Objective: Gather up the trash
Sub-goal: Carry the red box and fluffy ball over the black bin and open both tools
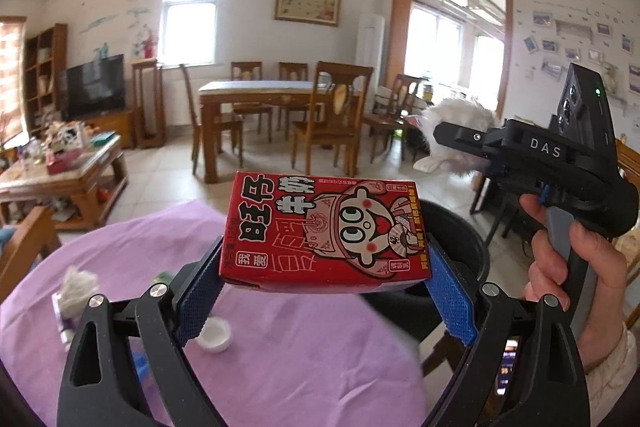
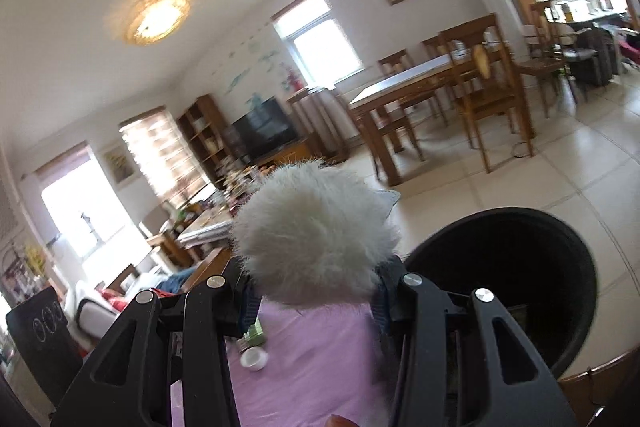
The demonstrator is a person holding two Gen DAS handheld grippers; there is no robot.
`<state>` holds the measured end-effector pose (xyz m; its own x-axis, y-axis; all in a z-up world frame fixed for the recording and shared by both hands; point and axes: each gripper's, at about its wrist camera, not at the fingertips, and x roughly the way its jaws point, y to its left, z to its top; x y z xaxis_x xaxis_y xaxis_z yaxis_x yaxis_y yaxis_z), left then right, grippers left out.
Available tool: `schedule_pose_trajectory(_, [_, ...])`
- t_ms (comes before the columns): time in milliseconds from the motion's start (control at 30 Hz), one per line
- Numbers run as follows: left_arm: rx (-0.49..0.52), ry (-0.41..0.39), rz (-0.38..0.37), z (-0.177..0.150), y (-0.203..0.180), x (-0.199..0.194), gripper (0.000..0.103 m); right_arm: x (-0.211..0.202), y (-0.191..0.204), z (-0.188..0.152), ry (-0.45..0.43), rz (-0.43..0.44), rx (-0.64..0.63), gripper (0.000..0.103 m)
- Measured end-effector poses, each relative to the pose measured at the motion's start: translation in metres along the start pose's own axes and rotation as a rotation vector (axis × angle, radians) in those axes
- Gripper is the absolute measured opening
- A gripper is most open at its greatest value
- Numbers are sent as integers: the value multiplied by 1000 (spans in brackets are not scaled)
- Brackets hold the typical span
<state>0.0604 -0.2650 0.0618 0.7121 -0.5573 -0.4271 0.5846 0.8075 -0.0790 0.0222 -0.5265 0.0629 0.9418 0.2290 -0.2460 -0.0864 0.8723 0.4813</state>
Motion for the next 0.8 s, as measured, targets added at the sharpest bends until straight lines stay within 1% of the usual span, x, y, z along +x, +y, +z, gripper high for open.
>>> schedule_pose_trajectory(33, [3, -2, -6, -3, -6, 2, 90, -2, -5, 1, -5, -12, 10, 43])
schedule_pose_trajectory(167, [19, 8, -39, 5, -29, 34, 90, -6, -27, 6, -23, -78, 42, 43])
schedule_pose_trajectory(300, [26, 24, -65, 7, -47, 67, 90, -3, -54, 9, -19, -142, 91, 43])
schedule_pose_trajectory(433, [29, 39, -83, 11, -62, 105, 90, 1, -73, 7, -9, -187, 118, 43])
schedule_pose_trajectory(533, [41, 50, -88, 10, -70, 131, 90, 2, -84, 2, 5, -202, 148, 43])
schedule_pose_trajectory(633, [30, 72, -96, 6, -74, 157, 90, 4, -88, -3, 18, -209, 167, 43])
schedule_pose_trajectory(800, [13, 102, -101, 6, -76, 188, 90, 6, -98, -4, 26, -210, 181, 43])
